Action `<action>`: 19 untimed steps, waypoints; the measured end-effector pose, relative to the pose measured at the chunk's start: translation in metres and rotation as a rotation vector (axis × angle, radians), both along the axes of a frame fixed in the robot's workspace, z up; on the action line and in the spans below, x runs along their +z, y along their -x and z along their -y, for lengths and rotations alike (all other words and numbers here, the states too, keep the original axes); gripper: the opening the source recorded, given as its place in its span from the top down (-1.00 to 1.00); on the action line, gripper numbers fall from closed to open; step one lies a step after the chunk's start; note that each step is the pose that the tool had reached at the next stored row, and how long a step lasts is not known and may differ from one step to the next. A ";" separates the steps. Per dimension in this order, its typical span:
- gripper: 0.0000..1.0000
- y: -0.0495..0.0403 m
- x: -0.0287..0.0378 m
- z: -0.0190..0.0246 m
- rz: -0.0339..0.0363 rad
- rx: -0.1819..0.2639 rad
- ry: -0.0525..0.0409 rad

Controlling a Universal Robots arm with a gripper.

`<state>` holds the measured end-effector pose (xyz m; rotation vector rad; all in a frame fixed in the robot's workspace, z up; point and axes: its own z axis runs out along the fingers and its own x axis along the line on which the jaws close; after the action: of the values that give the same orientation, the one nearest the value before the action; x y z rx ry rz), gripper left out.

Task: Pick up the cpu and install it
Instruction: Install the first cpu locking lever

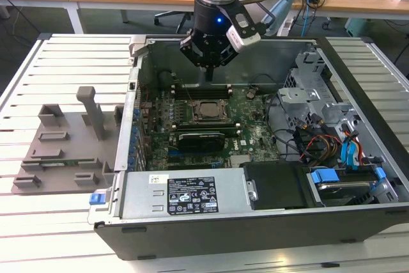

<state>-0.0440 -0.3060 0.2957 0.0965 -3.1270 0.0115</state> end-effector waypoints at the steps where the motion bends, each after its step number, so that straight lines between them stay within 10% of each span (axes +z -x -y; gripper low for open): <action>1: 0.79 0.0001 0.0000 0.0000 0.0000 0.000 0.0000; 16: 0.79 0.0133 0.0000 0.0000 0.0000 0.000 0.0000; 19: 0.79 0.0405 -0.0049 -0.0028 0.0000 0.000 0.0001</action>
<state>-0.0846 -0.3032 0.2908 0.0962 -3.1271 0.0117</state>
